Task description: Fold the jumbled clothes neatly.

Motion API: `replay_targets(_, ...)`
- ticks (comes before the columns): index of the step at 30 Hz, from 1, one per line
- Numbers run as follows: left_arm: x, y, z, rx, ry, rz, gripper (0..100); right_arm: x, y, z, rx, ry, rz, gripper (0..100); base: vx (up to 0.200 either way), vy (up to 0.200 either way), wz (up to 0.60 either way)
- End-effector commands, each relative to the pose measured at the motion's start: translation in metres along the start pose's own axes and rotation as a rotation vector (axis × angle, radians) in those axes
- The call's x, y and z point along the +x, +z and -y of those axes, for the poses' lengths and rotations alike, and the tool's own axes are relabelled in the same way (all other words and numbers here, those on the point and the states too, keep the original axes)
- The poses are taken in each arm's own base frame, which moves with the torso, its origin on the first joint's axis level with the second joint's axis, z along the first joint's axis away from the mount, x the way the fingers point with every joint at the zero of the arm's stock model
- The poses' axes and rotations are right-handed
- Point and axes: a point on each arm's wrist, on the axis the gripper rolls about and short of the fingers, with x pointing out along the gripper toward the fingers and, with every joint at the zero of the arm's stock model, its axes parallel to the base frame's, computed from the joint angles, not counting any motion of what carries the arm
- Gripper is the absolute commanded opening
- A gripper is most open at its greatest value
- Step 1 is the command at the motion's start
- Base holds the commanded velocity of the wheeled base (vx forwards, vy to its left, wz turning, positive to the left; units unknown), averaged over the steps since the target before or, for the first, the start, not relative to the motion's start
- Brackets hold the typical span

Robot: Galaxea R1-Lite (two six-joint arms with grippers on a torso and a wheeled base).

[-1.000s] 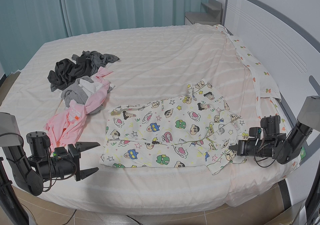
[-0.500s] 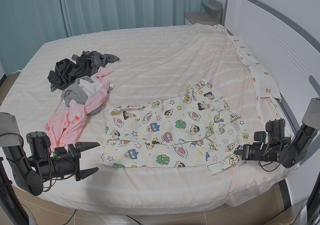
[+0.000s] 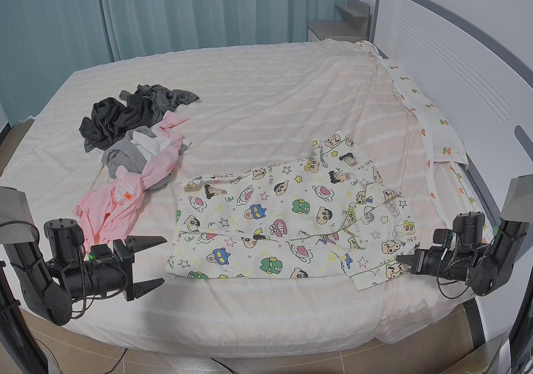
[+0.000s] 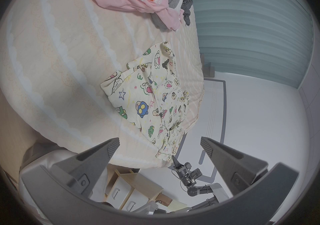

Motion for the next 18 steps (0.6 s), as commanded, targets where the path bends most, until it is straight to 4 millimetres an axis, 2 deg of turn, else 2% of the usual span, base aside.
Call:
replay_targets(1,0.0,0.0,0.0,-0.001,0.0,0.0,100,0.0,-0.02,0.007,0.029,-0.022,-0.063,100,0.0,0.0,0.0)
replay_targets(4,0.0,0.0,0.0,0.001,-0.001,0.001,100,-0.005,-0.018,0.008,0.027,-0.024,-0.04,100,0.0,0.0,0.0)
replay_targets(6,0.0,0.0,0.0,0.001,-0.001,0.001,100,-0.016,-0.009,0.005,0.01,-0.015,0.035,100,0.0,0.0,0.0)
replay_targets(9,0.0,0.0,0.0,-0.001,0.0,0.0,100,-0.034,0.005,-0.006,-0.023,0.009,0.119,100,0.0,0.0,0.0)
replay_targets(13,0.0,0.0,0.0,-0.001,0.001,0.002,100,-0.044,0.013,-0.016,-0.048,0.031,0.165,100,0.0,0.0,0.0)
replay_targets(16,0.0,0.0,0.0,-0.001,0.002,0.0,100,-0.056,0.024,-0.039,-0.054,0.104,0.23,100,0.0,0.0,0.0)
replay_targets(18,0.0,0.0,0.0,0.0,0.001,0.0,100,-0.058,0.023,-0.053,-0.044,0.142,0.229,100,0.0,0.0,0.0)
